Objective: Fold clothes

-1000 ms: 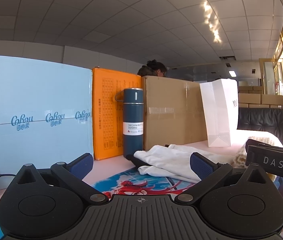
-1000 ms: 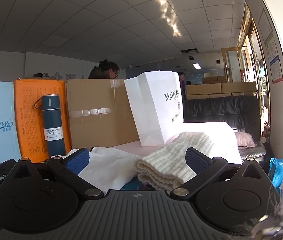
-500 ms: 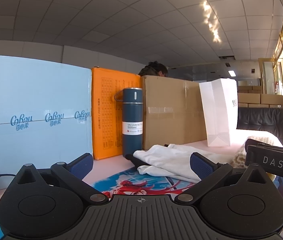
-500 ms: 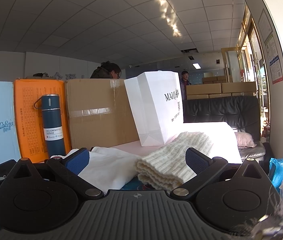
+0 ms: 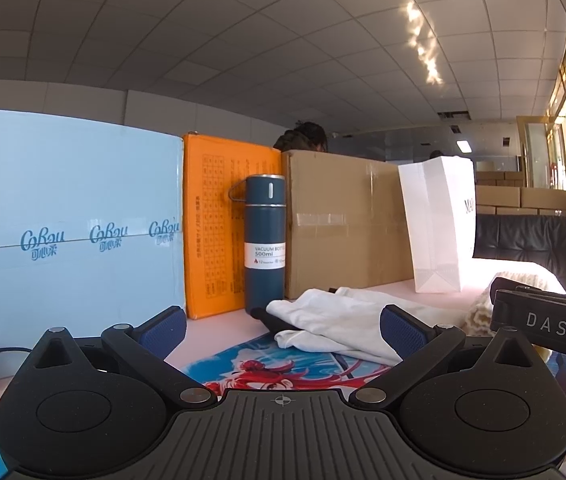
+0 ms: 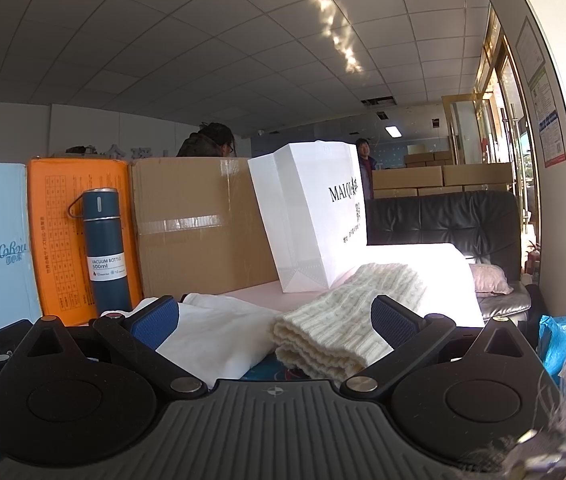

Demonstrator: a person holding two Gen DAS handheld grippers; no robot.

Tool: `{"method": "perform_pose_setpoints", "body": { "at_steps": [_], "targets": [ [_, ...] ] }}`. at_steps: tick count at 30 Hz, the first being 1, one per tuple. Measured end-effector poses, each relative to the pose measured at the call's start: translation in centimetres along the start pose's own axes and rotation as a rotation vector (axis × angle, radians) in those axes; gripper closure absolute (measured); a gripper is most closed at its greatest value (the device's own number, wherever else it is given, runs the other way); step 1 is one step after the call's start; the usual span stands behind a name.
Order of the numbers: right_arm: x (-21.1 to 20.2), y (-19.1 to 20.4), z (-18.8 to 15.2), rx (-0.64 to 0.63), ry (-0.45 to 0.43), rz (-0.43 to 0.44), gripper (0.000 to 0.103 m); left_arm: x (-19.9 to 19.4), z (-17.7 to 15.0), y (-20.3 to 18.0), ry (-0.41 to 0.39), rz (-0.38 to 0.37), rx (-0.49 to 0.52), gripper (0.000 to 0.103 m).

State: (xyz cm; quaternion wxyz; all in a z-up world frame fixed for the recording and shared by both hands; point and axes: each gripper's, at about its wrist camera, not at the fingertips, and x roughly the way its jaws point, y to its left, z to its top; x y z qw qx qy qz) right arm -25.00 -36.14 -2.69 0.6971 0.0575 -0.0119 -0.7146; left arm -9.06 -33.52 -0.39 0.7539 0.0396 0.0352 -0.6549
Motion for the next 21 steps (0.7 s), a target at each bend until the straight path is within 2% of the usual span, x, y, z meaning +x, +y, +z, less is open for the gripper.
{"method": "perform_pose_setpoints", "body": {
  "at_steps": [21],
  "targets": [
    [-0.3,-0.23,0.01,-0.003,0.002,0.002,0.0,-0.01,-0.02,-0.04,0.002,-0.001,-0.004,0.0]
  ]
}}
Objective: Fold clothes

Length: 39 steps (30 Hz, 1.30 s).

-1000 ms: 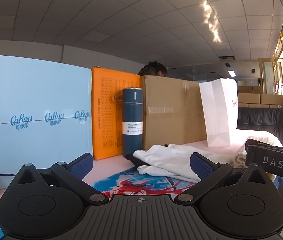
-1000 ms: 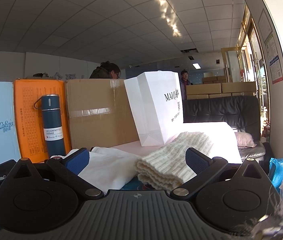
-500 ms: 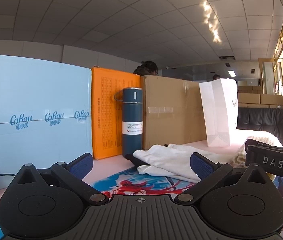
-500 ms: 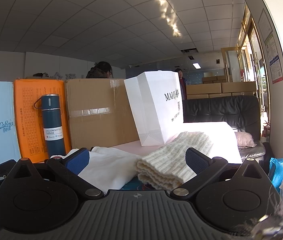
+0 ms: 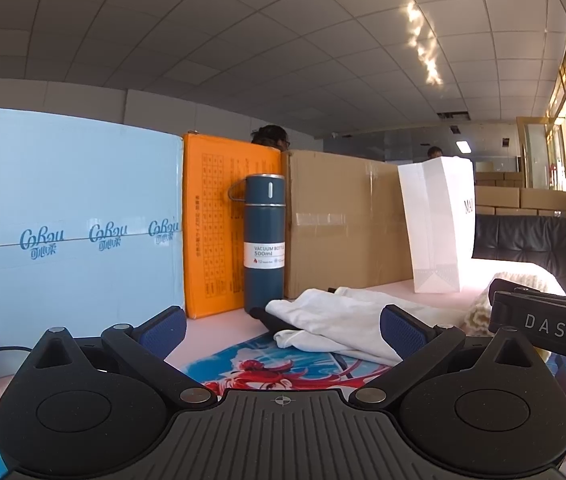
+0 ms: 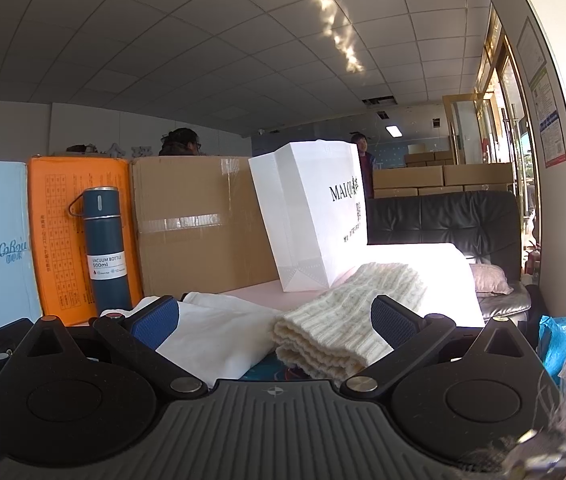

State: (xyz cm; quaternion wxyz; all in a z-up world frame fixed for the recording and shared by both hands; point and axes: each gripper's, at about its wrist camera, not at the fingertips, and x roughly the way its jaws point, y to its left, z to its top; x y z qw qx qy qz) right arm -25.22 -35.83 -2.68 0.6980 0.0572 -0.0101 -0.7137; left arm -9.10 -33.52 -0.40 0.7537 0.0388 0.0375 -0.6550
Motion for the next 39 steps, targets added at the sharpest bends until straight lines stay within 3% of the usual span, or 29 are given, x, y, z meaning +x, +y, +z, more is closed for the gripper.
{"method": "perform_pose_setpoints", "body": {
  "at_steps": [39],
  "targets": [
    [0.35,0.11,0.08,0.006,0.0,-0.001,0.0,0.01,0.0,0.12,0.008,-0.004,-0.006,0.0]
  ]
}}
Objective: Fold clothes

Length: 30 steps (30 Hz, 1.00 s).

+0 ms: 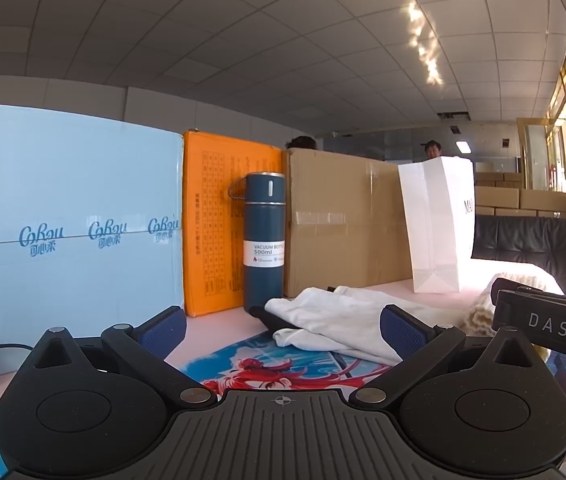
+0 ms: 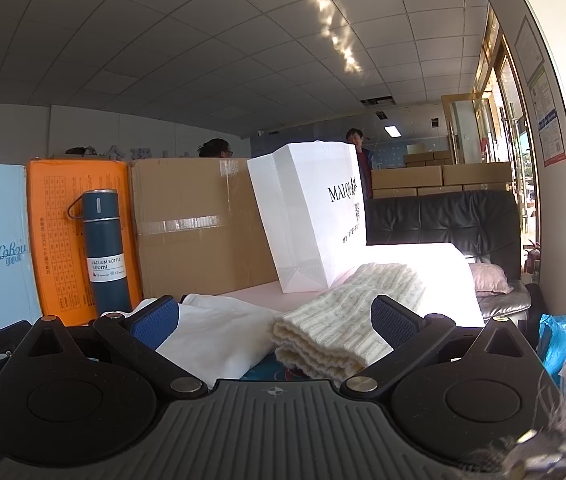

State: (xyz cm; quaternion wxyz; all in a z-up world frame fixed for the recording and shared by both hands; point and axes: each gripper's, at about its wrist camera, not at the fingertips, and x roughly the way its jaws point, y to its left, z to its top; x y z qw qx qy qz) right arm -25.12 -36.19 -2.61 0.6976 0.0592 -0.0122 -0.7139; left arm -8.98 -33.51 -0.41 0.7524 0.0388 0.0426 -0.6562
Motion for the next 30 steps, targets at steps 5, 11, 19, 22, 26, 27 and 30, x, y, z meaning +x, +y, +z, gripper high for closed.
{"method": "perform_pose_setpoints", "body": {
  "at_steps": [5,11,19,22,26,27,30],
  "targets": [
    [-0.04,-0.05,0.0,0.002,-0.001,0.0,0.0,0.0,-0.02,0.03,0.001,0.001,-0.002,0.0],
    [-0.04,-0.04,0.01,0.002,-0.001,0.0,0.0,-0.04,-0.02,0.09,0.002,0.001,-0.005,0.0],
    [0.06,0.06,0.02,0.002,-0.002,-0.002,0.0,0.02,-0.02,0.14,0.004,0.0,-0.006,0.0],
    [0.11,0.12,0.03,0.001,-0.002,-0.002,0.0,0.0,-0.02,0.16,0.004,-0.001,-0.008,0.0],
    [0.09,0.11,0.04,0.001,0.0,-0.002,0.0,0.04,-0.02,0.17,0.004,-0.001,-0.009,0.0],
    [0.06,0.11,0.02,-0.001,0.0,-0.001,0.0,0.04,-0.02,0.18,0.005,-0.001,-0.009,0.0],
    [-0.07,0.05,-0.04,0.0,-0.002,-0.002,0.0,0.08,-0.01,0.19,0.006,-0.001,-0.01,0.0]
  ]
}}
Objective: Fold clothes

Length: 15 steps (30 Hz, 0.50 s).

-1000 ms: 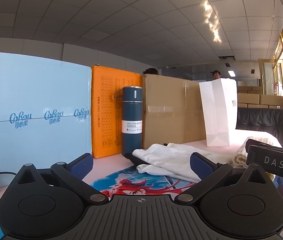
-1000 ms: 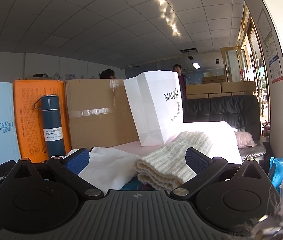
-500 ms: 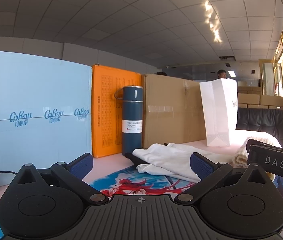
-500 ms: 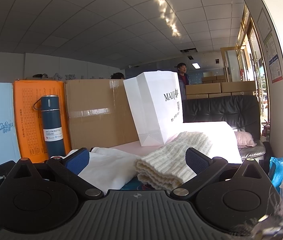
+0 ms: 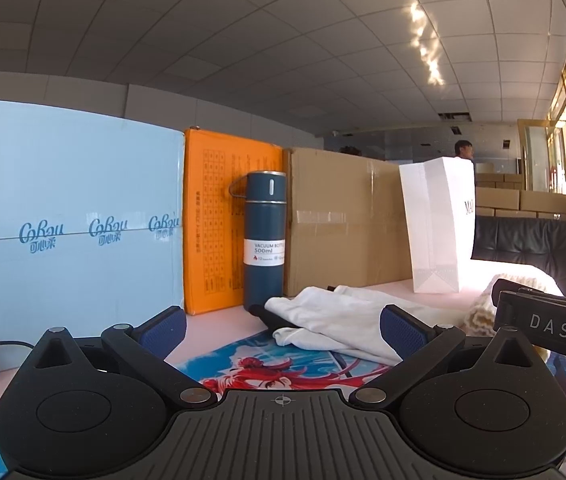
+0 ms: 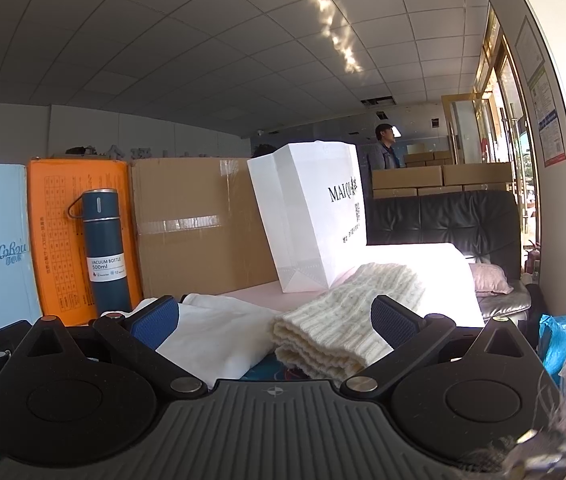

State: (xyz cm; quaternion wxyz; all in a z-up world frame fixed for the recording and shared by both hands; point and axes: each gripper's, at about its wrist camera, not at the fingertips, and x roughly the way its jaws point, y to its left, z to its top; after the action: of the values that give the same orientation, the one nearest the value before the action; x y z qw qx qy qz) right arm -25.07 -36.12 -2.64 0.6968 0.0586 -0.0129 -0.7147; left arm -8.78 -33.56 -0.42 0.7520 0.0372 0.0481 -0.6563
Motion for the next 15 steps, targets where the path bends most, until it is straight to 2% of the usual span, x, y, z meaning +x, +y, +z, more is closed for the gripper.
{"method": "perform_pose_setpoints", "body": {
  "at_steps": [15],
  "targets": [
    [-0.13,-0.08,0.03,0.0,0.0,0.0,0.0,0.14,0.03,0.02,0.003,-0.001,-0.003,0.0]
  ]
}}
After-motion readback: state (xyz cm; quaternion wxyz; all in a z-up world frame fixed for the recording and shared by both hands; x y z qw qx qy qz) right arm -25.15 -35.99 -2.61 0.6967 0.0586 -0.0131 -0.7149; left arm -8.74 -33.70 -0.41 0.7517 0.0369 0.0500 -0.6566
